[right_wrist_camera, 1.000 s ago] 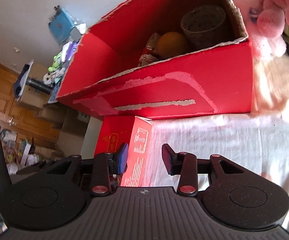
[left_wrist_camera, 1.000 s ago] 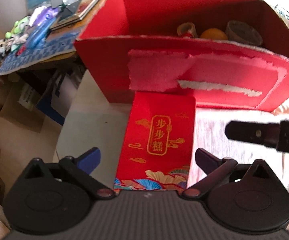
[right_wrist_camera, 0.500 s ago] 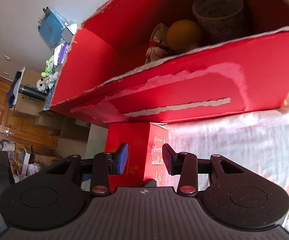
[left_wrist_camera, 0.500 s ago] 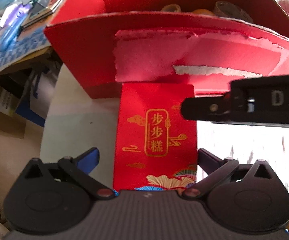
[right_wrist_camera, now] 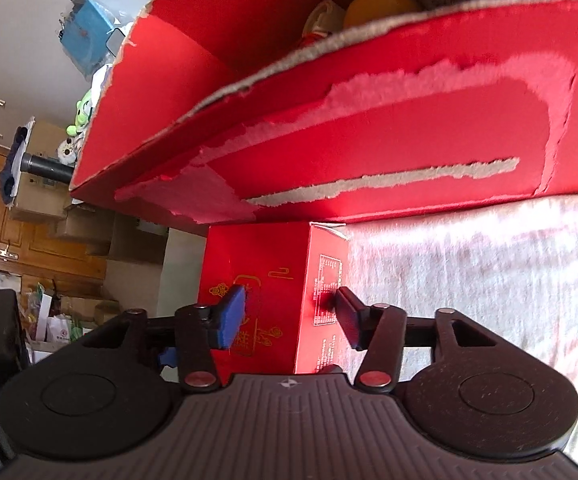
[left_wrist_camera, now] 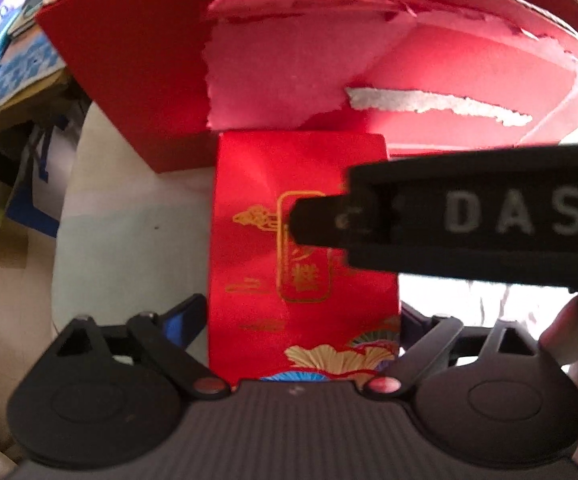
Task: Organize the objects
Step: 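Close the right gripper on the red gold-printed gift box, then lift the red gift box up with the right gripper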
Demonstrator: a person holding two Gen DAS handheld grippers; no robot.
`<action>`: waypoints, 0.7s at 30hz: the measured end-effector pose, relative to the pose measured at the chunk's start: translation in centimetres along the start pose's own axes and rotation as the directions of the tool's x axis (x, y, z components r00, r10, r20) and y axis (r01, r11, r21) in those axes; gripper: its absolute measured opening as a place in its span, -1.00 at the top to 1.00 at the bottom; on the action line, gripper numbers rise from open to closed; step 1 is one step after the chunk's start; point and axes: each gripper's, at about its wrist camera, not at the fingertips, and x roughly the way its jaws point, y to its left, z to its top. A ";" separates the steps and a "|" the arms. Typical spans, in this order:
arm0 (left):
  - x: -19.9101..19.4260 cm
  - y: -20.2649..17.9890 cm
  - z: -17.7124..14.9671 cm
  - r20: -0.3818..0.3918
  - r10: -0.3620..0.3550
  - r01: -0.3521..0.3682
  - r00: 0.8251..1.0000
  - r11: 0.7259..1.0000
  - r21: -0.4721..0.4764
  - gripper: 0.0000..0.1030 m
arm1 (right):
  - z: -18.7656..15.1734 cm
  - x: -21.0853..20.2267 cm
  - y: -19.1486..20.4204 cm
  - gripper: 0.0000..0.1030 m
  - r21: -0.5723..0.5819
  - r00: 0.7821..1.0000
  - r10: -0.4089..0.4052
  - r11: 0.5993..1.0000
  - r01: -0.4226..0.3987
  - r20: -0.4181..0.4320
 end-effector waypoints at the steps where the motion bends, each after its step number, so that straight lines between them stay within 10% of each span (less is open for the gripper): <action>1: 0.0 -0.1 0.0 0.003 0.010 -0.010 1.000 1.000 0.009 -0.73 | 0.0 0.0 -0.2 -0.10 0.005 1.000 0.003 1.000 -0.003 -0.006; 21: -0.4 -2.5 -1.0 0.024 0.036 -0.036 0.999 0.999 0.012 -0.58 | -0.5 -2.1 -2.4 -0.11 0.018 0.998 0.053 0.998 -0.053 -0.038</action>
